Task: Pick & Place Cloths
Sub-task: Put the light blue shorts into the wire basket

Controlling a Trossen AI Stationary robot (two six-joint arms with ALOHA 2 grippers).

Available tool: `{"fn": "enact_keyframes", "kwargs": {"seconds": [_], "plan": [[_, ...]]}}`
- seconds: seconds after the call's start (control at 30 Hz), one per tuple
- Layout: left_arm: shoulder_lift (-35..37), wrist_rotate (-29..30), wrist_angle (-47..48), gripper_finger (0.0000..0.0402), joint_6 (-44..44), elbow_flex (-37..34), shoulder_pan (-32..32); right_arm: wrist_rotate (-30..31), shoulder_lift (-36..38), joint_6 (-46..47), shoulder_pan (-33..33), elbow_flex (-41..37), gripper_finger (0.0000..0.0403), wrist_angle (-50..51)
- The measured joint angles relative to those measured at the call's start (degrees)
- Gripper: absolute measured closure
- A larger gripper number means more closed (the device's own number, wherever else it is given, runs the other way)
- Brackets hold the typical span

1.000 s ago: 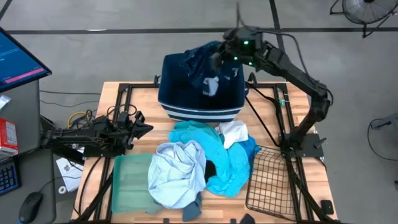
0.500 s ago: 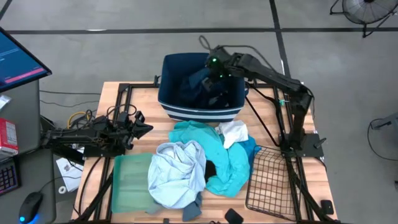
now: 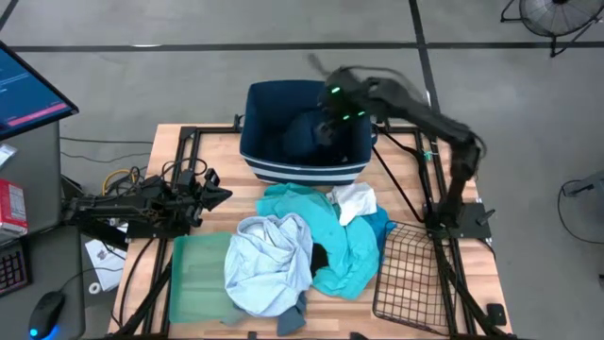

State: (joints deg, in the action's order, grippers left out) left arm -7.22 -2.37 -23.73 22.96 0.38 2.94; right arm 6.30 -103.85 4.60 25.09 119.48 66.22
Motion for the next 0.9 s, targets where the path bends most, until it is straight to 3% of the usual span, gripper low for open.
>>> {"fn": "enact_keyframes", "kwargs": {"seconds": [0.17, 0.3, 0.4, 0.7, 0.9], "plan": [[-0.01, 0.0, -0.09, 0.0399, 0.0, 0.0, 0.01, -0.25, 7.62, 5.5, -2.42, 7.04, 0.0121, 8.98], [-0.02, 0.0, -0.36, 0.0399, 0.0, 0.0, 0.01, 0.15, 12.88, 11.55, -7.14, 7.8, 0.012, 17.9], [-0.02, 0.0, -0.44, 0.0399, 0.0, 0.0, 0.0, 3.79, 14.71, 18.05, -12.19, 7.44, 0.0119, 24.28], [-0.02, 0.0, -0.7, 0.0399, 0.0, 0.0, 0.0, 5.5, 15.51, 30.73, -29.7, -7.0, 0.0119, 22.31], [-0.02, 0.0, -0.83, 0.0399, 0.0, 0.0, 0.01, 7.29, 14.69, 35.73, -40.63, -20.42, 0.0119, 12.44]]}}
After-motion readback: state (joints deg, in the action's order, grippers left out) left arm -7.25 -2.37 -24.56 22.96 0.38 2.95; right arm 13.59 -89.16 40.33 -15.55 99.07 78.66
